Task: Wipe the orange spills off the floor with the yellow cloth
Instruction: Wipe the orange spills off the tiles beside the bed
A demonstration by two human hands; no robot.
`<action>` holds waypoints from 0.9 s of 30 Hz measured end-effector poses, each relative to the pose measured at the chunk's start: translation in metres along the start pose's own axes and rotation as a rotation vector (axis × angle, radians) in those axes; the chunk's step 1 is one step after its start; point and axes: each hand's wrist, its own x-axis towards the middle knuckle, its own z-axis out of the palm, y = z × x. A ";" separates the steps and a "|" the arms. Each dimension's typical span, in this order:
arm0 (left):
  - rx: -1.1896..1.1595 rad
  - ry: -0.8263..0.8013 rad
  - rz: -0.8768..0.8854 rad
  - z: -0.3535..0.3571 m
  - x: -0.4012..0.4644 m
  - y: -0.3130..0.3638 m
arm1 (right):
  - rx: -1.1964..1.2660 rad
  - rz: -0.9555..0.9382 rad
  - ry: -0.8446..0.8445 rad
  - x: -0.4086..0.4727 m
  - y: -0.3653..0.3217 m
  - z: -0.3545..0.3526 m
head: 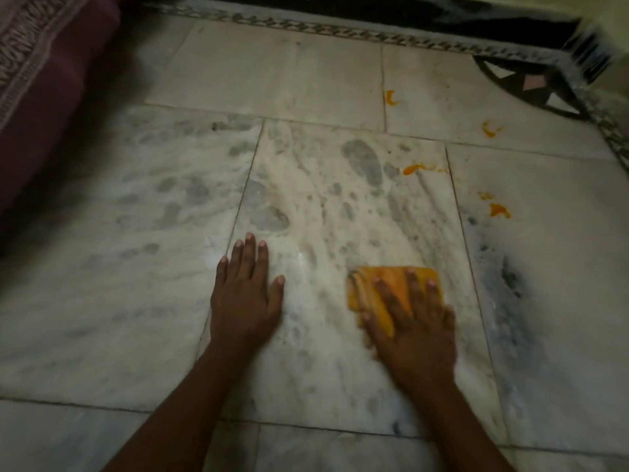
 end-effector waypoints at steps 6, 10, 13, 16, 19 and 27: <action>0.023 0.020 0.006 0.010 0.003 -0.003 | 0.115 0.262 0.020 0.100 -0.050 0.017; 0.005 0.004 0.008 0.004 -0.001 -0.002 | 0.072 -0.058 0.192 0.023 -0.082 0.028; 0.006 0.024 -0.014 0.003 -0.007 0.004 | 0.040 -0.192 0.150 -0.042 -0.031 0.019; 0.010 0.043 -0.044 0.006 -0.015 0.012 | -0.006 0.105 0.154 -0.033 0.023 0.014; -0.007 0.044 -0.062 0.008 -0.020 0.013 | 0.097 0.345 0.217 0.019 0.007 0.017; -0.010 -0.033 0.007 0.003 -0.073 0.026 | 0.058 -0.178 0.118 -0.084 0.014 0.013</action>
